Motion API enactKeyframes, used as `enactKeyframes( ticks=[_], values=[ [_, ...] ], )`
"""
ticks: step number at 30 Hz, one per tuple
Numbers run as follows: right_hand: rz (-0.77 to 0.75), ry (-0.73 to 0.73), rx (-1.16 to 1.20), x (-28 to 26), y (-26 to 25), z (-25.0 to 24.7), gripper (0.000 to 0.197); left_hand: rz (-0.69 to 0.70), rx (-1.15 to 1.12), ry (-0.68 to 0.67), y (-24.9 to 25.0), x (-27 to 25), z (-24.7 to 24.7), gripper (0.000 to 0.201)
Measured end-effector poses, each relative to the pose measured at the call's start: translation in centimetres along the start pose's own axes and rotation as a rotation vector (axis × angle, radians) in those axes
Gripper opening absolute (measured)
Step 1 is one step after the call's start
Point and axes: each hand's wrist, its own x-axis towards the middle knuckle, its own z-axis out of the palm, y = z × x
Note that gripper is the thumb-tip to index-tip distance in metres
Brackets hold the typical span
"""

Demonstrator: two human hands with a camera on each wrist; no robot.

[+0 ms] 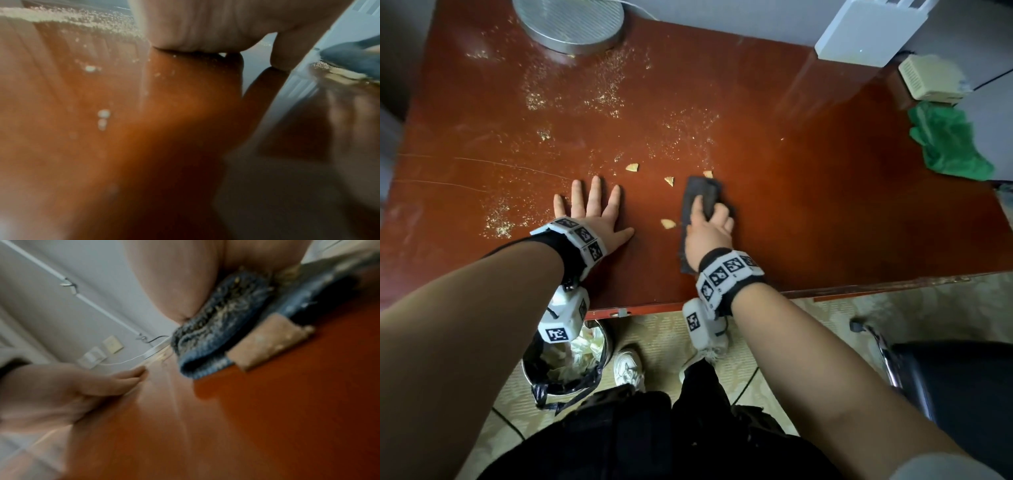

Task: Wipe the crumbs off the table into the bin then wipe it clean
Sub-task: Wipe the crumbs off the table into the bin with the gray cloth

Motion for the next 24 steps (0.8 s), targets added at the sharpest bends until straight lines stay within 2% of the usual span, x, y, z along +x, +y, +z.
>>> enactKeyframes(
  ticks=[3, 6, 9, 11, 12, 13, 14, 16, 18, 20, 22, 24],
  values=[
    [-0.101, -0.020, 0.053, 0.3, -0.3, -1.3, 0.056, 0.018, 0.002, 0.003, -0.3, -0.1, 0.1, 0.073],
    [-0.044, 0.145, 0.132, 2.1, 3.3, -5.0, 0.050, 0.022, 0.016, 0.005, -0.3, 0.1, 0.1, 0.072],
    [0.182, 0.227, 0.107, 4.8, 8.2, -8.4, 0.050, 0.007, 0.016, 0.002, -0.1, 0.3, 0.1, 0.072],
    [0.398, 0.159, 0.130, 6.4, 9.4, -8.8, 0.052, -0.009, 0.008, -0.001, 0.0, 0.5, 0.0, 0.073],
    [0.446, 0.122, 0.106, 7.0, 9.1, -8.2, 0.054, -0.019, -0.004, -0.006, 0.1, 0.5, -0.1, 0.074],
    [0.415, 0.097, 0.047, 7.3, 8.2, -7.4, 0.055, -0.029, -0.018, -0.011, 0.1, 0.6, -0.1, 0.075],
    [0.311, 0.085, -0.027, 7.4, 7.2, -6.5, 0.054, -0.040, -0.033, -0.016, 0.2, 0.7, -0.3, 0.077],
    [-0.011, 0.049, -0.133, 6.8, 4.8, -4.8, 0.053, -0.056, -0.066, -0.022, 0.4, 0.9, -0.7, 0.085],
    [-0.302, -0.070, -0.196, 5.8, 2.8, -4.0, 0.053, -0.075, -0.094, -0.023, 0.4, 1.2, -1.3, 0.098],
    [-0.477, -0.159, -0.191, 6.0, 2.1, -4.4, 0.051, -0.100, -0.101, -0.027, 0.3, 1.8, -2.2, 0.108],
    [-0.463, -0.115, -0.059, 7.2, 2.9, -6.9, 0.048, -0.131, -0.130, -0.033, 0.3, 2.4, -3.3, 0.111],
    [-0.388, 0.034, 0.026, 9.6, 5.2, -10.5, 0.047, -0.165, -0.173, -0.034, 0.7, 3.2, -4.3, 0.107]
  ],
)
